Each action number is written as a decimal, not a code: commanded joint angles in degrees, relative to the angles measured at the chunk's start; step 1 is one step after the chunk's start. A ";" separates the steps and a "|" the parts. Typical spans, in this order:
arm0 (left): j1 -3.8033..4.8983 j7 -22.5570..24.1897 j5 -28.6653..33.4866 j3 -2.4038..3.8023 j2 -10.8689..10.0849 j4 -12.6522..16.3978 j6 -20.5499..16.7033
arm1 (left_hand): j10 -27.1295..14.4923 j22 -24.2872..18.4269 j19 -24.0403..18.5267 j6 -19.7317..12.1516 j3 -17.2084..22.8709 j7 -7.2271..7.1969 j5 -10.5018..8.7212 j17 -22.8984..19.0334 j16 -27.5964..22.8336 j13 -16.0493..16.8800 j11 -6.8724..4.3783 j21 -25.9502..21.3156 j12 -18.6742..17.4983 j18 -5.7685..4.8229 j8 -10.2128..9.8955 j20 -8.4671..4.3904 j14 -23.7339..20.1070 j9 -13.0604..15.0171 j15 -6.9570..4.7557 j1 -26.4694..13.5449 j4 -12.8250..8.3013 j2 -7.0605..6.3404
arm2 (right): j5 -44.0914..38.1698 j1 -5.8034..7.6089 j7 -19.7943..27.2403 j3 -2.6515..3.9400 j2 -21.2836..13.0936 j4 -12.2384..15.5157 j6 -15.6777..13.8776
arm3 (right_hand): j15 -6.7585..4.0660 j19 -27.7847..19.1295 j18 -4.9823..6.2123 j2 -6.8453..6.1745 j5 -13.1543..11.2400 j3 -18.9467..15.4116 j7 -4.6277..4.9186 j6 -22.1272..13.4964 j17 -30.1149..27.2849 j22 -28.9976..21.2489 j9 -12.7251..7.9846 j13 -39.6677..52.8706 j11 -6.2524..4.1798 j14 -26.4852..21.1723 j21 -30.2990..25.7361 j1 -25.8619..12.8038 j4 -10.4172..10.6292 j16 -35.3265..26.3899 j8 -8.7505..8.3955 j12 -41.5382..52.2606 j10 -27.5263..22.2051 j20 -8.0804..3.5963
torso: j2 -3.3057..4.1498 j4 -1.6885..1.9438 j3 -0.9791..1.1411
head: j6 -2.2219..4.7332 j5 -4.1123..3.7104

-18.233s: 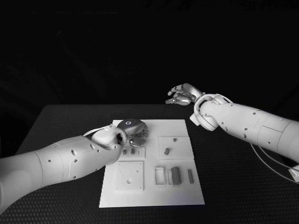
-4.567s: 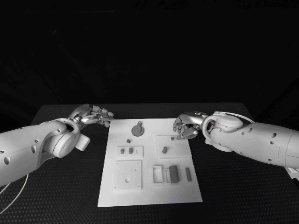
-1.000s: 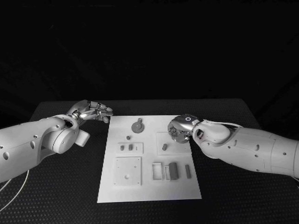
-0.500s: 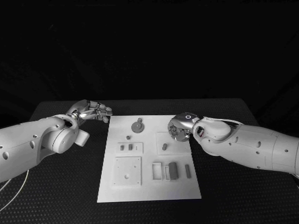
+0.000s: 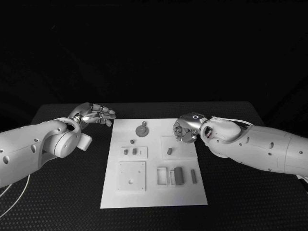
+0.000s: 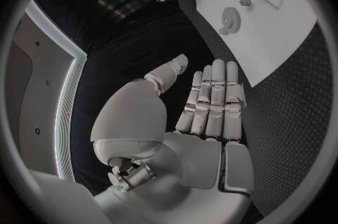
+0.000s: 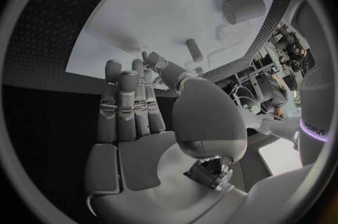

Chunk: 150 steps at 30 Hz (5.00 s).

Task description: Assemble the parts on the task board

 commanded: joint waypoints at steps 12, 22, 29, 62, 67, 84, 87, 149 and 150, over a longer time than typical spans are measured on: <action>0.12 0.51 0.67 0.04 0.02 0.05 -0.13 | -0.51 -0.11 0.35 -0.41 -0.19 0.02 0.39 0.14 -0.43 -0.10 -0.07 -0.30 -0.34 1.16 -0.06 0.13 0.35 -0.04 -0.06 -0.51 0.21 0.06 | 1.36 1.52 0.60 0.89 -1.73 3.90 -0.13 | -0.28 0.27 0.44 0.03 0.12 0.05 0.02 0.15 0.06 1.06 0.13 0.22 0.22 -0.03 0.34 0.34 -0.03 0.40 0.03 -0.10 0.15 0.04 | -0.03 0.02 -0.07 | 0.20 0.22; 0.14 0.69 1.73 0.05 -0.05 -0.39 -0.74 | -0.46 -0.12 0.38 -0.39 -0.18 0.00 0.41 0.20 -0.47 -0.09 -0.09 -0.34 -0.32 1.16 -0.02 0.12 0.37 -0.03 -0.07 -0.46 0.21 0.06 | 2.27 1.52 0.69 1.13 0.02 9.17 0.11 | -0.27 0.25 0.44 0.10 0.12 0.10 0.04 0.09 0.03 1.06 0.17 0.32 0.23 -0.10 0.32 0.30 -0.03 0.41 0.02 -0.17 0.10 0.03 | -0.07 -0.05 -0.05 | 0.63 2.11; 0.40 0.66 2.19 0.05 0.50 -0.93 -0.91 | -0.40 -0.13 0.38 -0.36 -0.20 -0.01 0.41 0.24 -0.53 -0.09 -0.11 -0.38 -0.30 1.15 0.03 0.11 0.37 -0.01 -0.07 -0.45 0.20 -0.02 | 2.43 1.50 0.98 1.13 3.47 11.10 0.92 | -0.25 0.22 0.44 0.16 0.12 0.13 0.07 0.03 0.00 1.06 0.20 0.39 0.25 -0.15 0.30 0.27 -0.03 0.41 -0.01 -0.23 0.05 0.04 | -0.15 -0.19 -0.16 | 0.54 3.39; 0.41 0.82 2.90 0.04 2.42 -3.08 -1.09 | -0.28 -0.16 0.42 -0.30 -0.22 -0.05 0.41 0.39 -0.69 -0.08 -0.16 -0.51 -0.27 1.11 0.13 0.12 0.38 0.02 -0.06 -0.46 0.29 -0.01 | 0.77 -3.76 1.89 -1.74 11.81 7.76 2.36 | -0.16 0.13 0.44 0.47 0.12 0.21 0.17 -0.23 -0.14 1.07 0.36 0.74 0.35 -0.36 0.22 0.08 -0.04 0.38 -0.07 -0.49 -0.16 0.06 | -0.75 -0.35 -0.44 | -1.48 10.27; 0.41 0.81 2.90 0.04 2.41 -3.03 -1.05 | -0.27 -0.16 0.42 -0.30 -0.22 -0.06 0.41 0.42 -0.72 -0.08 -0.16 -0.53 -0.27 1.10 0.14 0.12 0.38 0.02 -0.06 -0.46 0.30 -0.01 | 0.73 -4.09 1.96 -1.91 12.09 7.09 2.15 | -0.15 0.12 0.44 0.49 0.12 0.21 0.17 -0.25 -0.16 1.08 0.38 0.78 0.35 -0.38 0.22 0.06 -0.05 0.37 -0.07 -0.51 -0.17 0.06 | -0.80 -0.38 -0.43 | -1.66 10.41; 0.41 0.76 2.90 0.04 2.40 -2.63 -0.81 | -0.29 -0.17 0.43 -0.34 -0.26 -0.05 0.40 0.50 -0.81 -0.10 -0.15 -0.61 -0.30 1.08 0.15 0.12 0.37 0.02 -0.05 -0.52 0.38 0.00 | 0.44 -4.71 2.06 -2.79 12.69 5.79 2.05 | -0.13 0.10 0.44 0.56 0.12 0.21 0.20 -0.32 -0.21 1.08 0.45 0.90 0.37 -0.42 0.20 0.02 -0.05 0.37 -0.08 -0.59 -0.22 0.06 | -0.81 -0.42 -0.44 | -1.97 10.52; 0.41 0.76 2.90 0.04 2.37 -2.57 -0.76 | -0.29 -0.18 0.43 -0.35 -0.27 -0.05 0.40 0.52 -0.83 -0.10 -0.15 -0.62 -0.31 1.08 0.16 0.12 0.37 0.02 -0.04 -0.52 0.39 0.00 | 0.42 -4.80 2.10 -2.83 12.78 5.83 2.03 | -0.13 0.10 0.44 0.56 0.12 0.22 0.20 -0.33 -0.22 1.09 0.46 0.92 0.37 -0.42 0.20 0.02 -0.06 0.37 -0.08 -0.60 -0.22 0.06 | -0.84 -0.45 -0.45 | -1.99 10.55; 0.44 0.53 2.90 0.04 2.29 -2.55 -0.48 | -0.32 -0.19 0.48 -0.45 -0.37 -0.03 0.40 0.80 -1.10 -0.15 -0.13 -0.84 -0.38 1.05 0.22 0.12 0.39 0.02 -0.03 -0.57 0.51 0.00 | -0.54 -5.09 0.81 -3.50 14.56 3.80 5.42 | -0.10 0.06 0.44 0.74 0.12 0.18 0.25 -0.49 -0.35 1.14 0.69 1.36 0.41 -0.51 0.22 -0.16 -0.05 0.43 -0.07 -0.81 -0.30 0.07 | -0.83 -0.38 -0.48 | -2.85 10.51; 0.45 0.53 2.90 0.04 2.28 -2.54 -0.49 | -0.32 -0.19 0.48 -0.45 -0.37 -0.03 0.40 0.81 -1.10 -0.15 -0.13 -0.84 -0.39 1.05 0.22 0.12 0.39 0.02 -0.03 -0.57 0.51 0.00 | -0.54 -5.09 0.80 -3.53 14.60 3.80 5.57 | -0.09 0.06 0.44 0.74 0.12 0.17 0.25 -0.50 -0.35 1.14 0.70 1.37 0.41 -0.51 0.21 -0.17 -0.05 0.43 -0.07 -0.81 -0.31 0.07 | -0.83 -0.37 -0.49 | -2.87 10.49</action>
